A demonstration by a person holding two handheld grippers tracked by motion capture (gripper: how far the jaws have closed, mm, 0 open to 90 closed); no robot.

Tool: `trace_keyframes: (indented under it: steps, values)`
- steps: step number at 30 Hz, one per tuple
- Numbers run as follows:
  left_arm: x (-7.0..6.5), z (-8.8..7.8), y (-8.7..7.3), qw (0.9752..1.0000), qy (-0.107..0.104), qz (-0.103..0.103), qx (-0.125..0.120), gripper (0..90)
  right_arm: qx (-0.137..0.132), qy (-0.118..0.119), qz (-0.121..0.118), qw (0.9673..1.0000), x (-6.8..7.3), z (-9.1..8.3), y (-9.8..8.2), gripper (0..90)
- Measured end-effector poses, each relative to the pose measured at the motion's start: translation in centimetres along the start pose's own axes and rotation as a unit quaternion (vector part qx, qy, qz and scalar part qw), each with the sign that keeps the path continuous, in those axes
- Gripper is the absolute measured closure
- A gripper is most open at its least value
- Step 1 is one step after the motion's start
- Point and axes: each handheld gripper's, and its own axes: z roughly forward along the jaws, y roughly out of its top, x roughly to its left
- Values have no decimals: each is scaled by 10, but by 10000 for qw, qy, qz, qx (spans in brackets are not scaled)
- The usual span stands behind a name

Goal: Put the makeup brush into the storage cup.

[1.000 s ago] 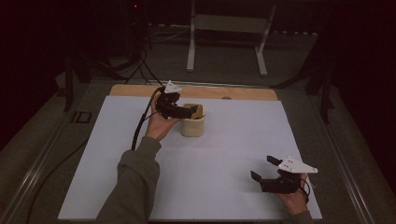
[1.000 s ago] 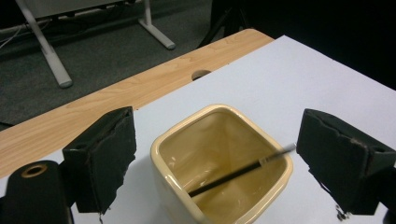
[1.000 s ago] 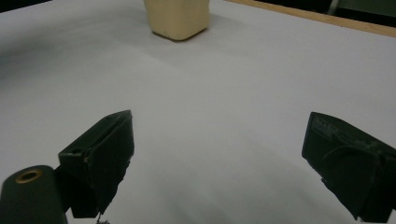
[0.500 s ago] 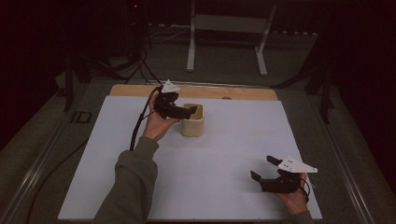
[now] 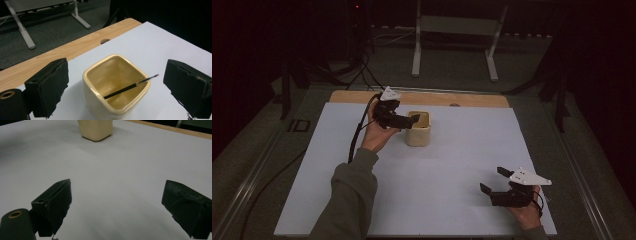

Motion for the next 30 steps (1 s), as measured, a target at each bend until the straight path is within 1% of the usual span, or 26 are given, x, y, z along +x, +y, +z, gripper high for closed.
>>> trace_keyframes:
  steps: [3, 7, 12, 17, 24, 30]
  values:
    - [2, -5, -1, 10000, 66, 24, 25, 74, -4, -1, 1, 10000, 0, 0, 0, 90]
    - [3, -13, -1, 10000, 89, 29, -33, 74, -3, -2, 4, 10000, 0, 0, 0, 90]
    - [2, -22, -2, 9998, 162, 130, -20, 74, -2, 1, -8, 10000, 1, 0, 0, 90]
    - [0, -32, -5, 9996, 166, 225, -68, 74, -1, -5, -4, 10000, 1, 1, 0, 90]
    - [1, -40, -14, 9996, 210, 150, -136, 74, 4, -2, -10, 10000, 1, 1, 0, 90]
    - [1, -48, -23, 9995, 251, 133, -155, 74, 10, 7, -12, 10000, 1, 1, 0, 90]
